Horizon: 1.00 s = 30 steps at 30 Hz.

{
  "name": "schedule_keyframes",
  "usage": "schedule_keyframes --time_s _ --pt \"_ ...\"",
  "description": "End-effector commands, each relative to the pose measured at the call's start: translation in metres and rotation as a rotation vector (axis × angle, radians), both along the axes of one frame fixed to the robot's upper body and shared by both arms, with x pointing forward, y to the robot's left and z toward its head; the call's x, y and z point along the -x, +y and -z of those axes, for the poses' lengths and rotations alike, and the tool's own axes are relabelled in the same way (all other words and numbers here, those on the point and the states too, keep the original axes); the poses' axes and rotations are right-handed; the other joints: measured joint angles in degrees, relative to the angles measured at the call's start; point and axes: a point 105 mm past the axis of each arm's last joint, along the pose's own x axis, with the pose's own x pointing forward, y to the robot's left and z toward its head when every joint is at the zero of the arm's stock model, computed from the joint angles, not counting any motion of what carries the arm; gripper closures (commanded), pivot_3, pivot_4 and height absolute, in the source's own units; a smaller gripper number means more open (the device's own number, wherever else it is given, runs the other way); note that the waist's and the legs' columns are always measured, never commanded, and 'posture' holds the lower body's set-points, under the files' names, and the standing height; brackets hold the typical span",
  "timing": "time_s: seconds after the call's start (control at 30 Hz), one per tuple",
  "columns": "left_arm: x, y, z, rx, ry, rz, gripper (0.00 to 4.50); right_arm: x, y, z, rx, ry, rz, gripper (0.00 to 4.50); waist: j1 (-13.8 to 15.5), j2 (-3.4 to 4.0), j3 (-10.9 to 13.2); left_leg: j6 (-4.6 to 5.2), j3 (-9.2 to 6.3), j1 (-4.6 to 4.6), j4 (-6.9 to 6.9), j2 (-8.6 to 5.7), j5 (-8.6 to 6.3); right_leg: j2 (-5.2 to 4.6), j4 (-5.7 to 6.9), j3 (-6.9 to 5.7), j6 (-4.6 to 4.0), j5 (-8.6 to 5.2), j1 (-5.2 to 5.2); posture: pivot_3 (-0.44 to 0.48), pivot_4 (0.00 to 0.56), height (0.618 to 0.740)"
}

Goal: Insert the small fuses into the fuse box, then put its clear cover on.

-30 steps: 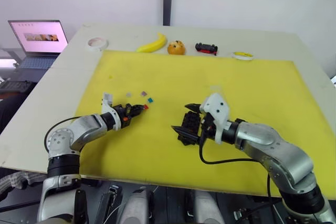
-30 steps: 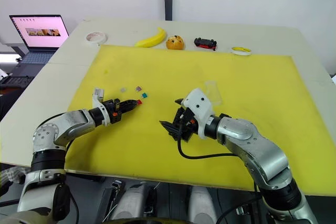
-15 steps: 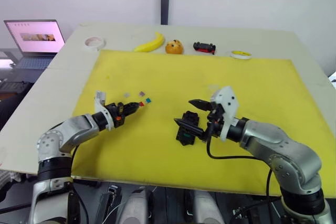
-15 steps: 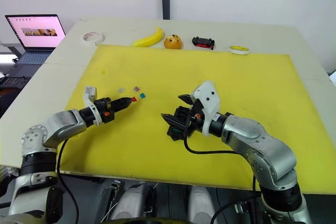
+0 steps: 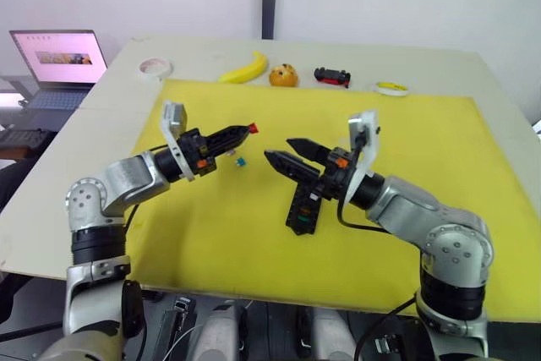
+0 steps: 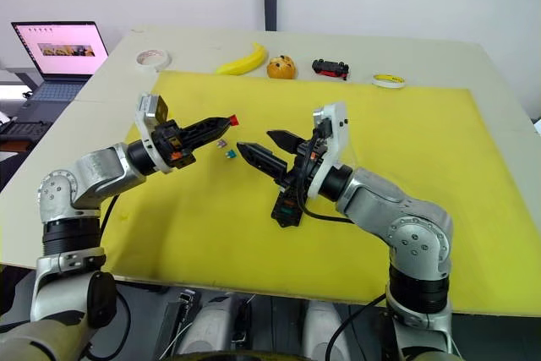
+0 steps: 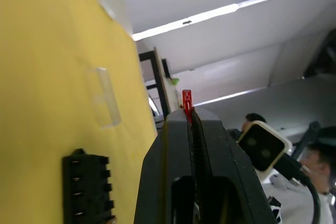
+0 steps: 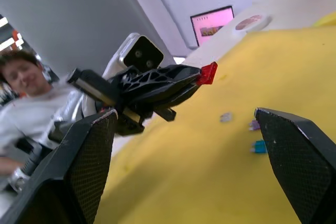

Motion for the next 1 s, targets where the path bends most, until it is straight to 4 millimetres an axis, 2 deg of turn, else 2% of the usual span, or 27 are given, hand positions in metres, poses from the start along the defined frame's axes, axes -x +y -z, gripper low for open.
schedule_keyframes --time_s 0.03,0.33,0.43,0.5,1.0 --pt "0.008 -0.009 -0.020 0.048 -0.087 0.058 4.44 -0.002 -0.001 -0.016 -0.122 0.024 0.023 0.00 0.0 0.00 0.0 0.00 0.00 0.00 0.00 0.00 0.00 0.01 0.01 0.00 0.03 0.02 0.00 0.000 0.150 0.740" --pt "0.009 -0.024 -0.024 0.080 -0.090 0.081 4.44 -0.011 0.002 -0.021 -0.206 0.101 0.071 0.00 0.0 0.00 0.0 0.02 0.01 0.00 0.00 0.01 0.00 0.08 0.02 0.01 0.16 0.08 0.00 0.000 0.150 0.740" --pt "0.008 -0.026 -0.025 0.089 -0.089 0.082 4.50 -0.011 0.006 -0.024 -0.221 0.100 0.067 0.89 -0.1 0.00 0.0 0.02 0.00 0.00 0.00 0.02 0.00 0.11 0.02 0.01 0.17 0.09 0.00 0.000 0.150 0.740" --pt "0.008 -0.027 -0.025 0.094 -0.088 0.081 4.50 -0.012 0.007 -0.026 -0.230 0.101 0.066 1.81 -0.1 0.00 0.0 0.02 0.00 0.00 0.00 0.03 0.00 0.13 0.02 0.01 0.18 0.09 0.00 0.000 0.150 0.740" --pt "0.008 -0.032 -0.027 0.107 -0.088 0.082 4.50 -0.012 0.008 -0.027 -0.241 0.106 0.062 1.81 -0.1 0.00 0.0 0.02 -0.02 -0.01 0.00 0.05 0.00 0.17 0.02 0.02 0.19 0.10 0.00 0.000 0.150 0.740"
